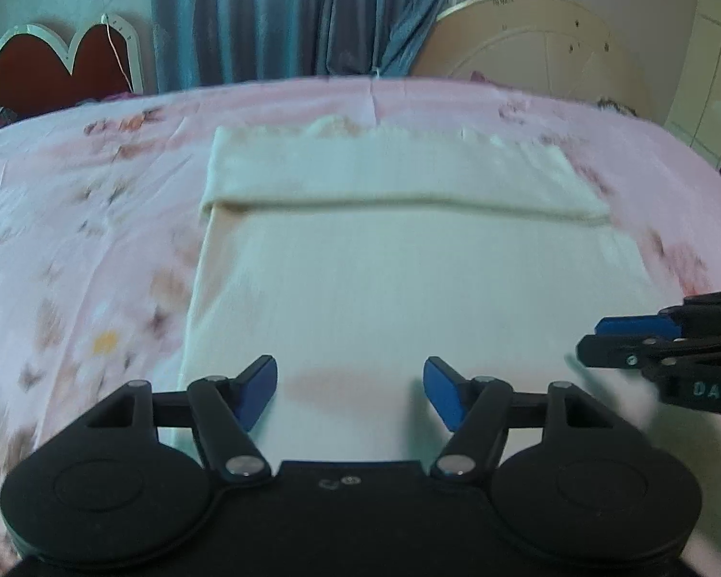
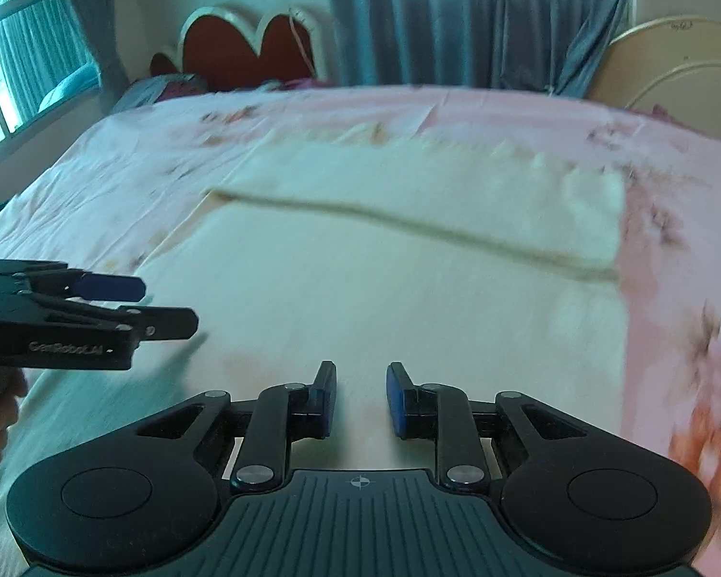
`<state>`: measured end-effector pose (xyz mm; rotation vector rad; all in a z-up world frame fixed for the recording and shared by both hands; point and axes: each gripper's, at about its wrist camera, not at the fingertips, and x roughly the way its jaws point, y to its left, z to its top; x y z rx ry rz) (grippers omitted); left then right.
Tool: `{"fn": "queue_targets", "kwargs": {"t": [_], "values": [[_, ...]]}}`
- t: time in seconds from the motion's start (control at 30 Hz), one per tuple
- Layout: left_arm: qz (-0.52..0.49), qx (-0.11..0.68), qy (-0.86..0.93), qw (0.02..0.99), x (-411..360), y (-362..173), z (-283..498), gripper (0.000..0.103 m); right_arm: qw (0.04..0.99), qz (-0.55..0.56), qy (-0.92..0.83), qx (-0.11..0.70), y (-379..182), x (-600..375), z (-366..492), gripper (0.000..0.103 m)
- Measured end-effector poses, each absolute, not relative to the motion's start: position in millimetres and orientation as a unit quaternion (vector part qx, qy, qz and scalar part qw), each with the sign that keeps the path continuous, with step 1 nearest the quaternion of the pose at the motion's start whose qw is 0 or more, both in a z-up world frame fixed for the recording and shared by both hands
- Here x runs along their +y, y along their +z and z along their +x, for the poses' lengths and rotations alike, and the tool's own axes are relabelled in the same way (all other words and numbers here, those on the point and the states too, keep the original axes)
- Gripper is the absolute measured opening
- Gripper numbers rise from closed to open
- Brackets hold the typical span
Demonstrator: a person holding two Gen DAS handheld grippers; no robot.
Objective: Fold small clothes
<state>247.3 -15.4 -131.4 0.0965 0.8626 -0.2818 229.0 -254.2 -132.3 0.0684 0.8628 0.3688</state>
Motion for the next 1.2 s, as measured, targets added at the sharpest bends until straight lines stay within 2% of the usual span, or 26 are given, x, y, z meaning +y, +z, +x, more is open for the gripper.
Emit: {"fn": "queue_targets", "kwargs": {"t": [0.07, 0.2, 0.23, 0.27, 0.33, 0.53, 0.57, 0.6, 0.67, 0.7, 0.73, 0.8, 0.83, 0.87, 0.9, 1.2], "values": [[0.050, 0.430, -0.127, 0.892, -8, -141, 240, 0.063, 0.892, 0.018, 0.165, 0.420, -138, -250, 215, 0.024], [0.064, 0.406, -0.132, 0.902, -1, -146, 230, 0.063, 0.902, 0.000, 0.117, 0.415, -145, -251, 204, 0.024], [0.062, 0.406, -0.135, 0.902, 1, -146, 230, 0.061, 0.904, 0.004, 0.102, 0.415, -142, -253, 203, 0.023], [0.062, 0.405, -0.139, 0.902, 3, -145, 230, 0.059, 0.907, 0.010, 0.089, 0.412, -139, -255, 199, 0.017], [0.061, 0.401, -0.146, 0.902, 9, -144, 225, 0.050, 0.904, 0.014, 0.073, 0.422, -145, -256, 189, 0.010], [0.058, 0.392, -0.153, 0.905, 24, -137, 211, 0.032, 0.908, 0.018, 0.029, 0.418, -145, -257, 173, 0.010], [0.053, 0.392, -0.158, 0.905, 26, -132, 207, 0.032, 0.908, 0.014, 0.026, 0.418, -141, -255, 171, 0.010], [0.047, 0.389, -0.164, 0.905, 29, -125, 201, 0.036, 0.911, 0.023, 0.027, 0.411, -133, -255, 166, 0.010], [0.041, 0.387, -0.172, 0.905, 34, -115, 188, 0.054, 0.915, 0.040, 0.034, 0.399, -121, -256, 152, 0.010], [0.037, 0.386, -0.174, 0.905, 37, -109, 179, 0.072, 0.916, 0.040, 0.033, 0.397, -116, -255, 144, 0.010], [0.034, 0.384, -0.176, 0.906, 41, -107, 172, 0.081, 0.916, 0.040, 0.034, 0.398, -114, -253, 136, 0.010], [0.032, 0.386, -0.181, 0.904, 48, -103, 156, 0.081, 0.914, 0.049, 0.037, 0.402, -111, -252, 120, 0.015], [0.032, 0.393, -0.184, 0.900, 51, -103, 149, 0.081, 0.913, 0.054, 0.036, 0.403, -111, -251, 111, 0.032], [0.031, 0.400, -0.184, 0.897, 55, -105, 143, 0.081, 0.913, 0.056, 0.033, 0.402, -111, -250, 103, 0.057], [0.028, 0.407, -0.184, 0.894, 57, -106, 138, 0.081, 0.915, 0.055, 0.031, 0.398, -110, -249, 94, 0.064], [0.002, 0.447, -0.174, 0.878, 86, -118, 97, 0.075, 0.911, 0.056, 0.000, 0.408, -110, -246, 40, 0.065]]}}
